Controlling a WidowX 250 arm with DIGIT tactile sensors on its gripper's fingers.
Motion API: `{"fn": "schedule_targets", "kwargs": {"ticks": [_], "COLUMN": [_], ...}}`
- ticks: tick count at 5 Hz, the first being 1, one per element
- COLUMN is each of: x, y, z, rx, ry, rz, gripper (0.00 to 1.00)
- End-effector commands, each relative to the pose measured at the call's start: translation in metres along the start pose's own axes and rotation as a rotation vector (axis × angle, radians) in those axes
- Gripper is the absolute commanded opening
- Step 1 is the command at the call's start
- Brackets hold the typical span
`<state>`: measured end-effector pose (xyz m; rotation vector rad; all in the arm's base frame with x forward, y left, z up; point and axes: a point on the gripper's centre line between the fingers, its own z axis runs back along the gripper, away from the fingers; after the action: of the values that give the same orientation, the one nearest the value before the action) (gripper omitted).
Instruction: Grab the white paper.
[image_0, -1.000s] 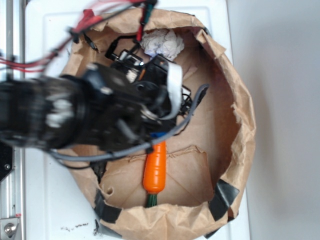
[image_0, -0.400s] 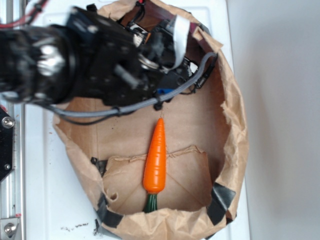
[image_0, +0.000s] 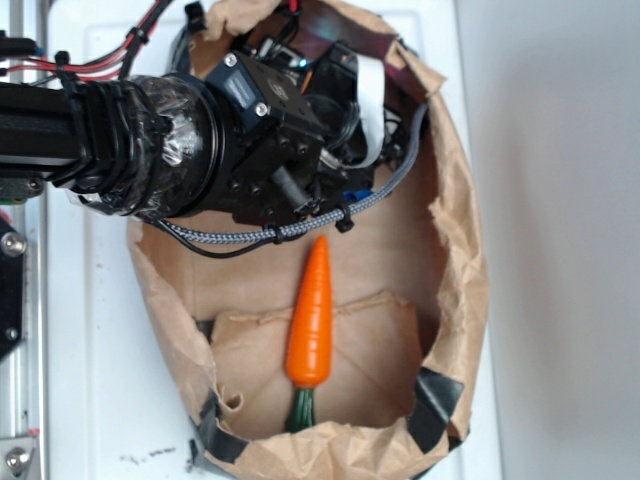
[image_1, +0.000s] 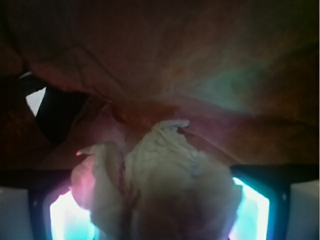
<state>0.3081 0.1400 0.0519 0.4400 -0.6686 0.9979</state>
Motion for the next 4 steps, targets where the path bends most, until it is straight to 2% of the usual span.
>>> {"fn": "schedule_targets", "kwargs": {"ticks": [1,2,3,4], "x": [-0.005,-0.002,0.002,0.011], "y": [0.021,0.023,0.025,0.034], "z": [0.017,0.023,0.031,0.062], "rx": [-0.080,-0.052,-0.065,-0.136], "ry": [-0.084,-0.063,-0.034,0.040], "rz": [-0.041,-0.014,-0.018,-0.029], "gripper": [1.00,0.00,0.00,0.00]}}
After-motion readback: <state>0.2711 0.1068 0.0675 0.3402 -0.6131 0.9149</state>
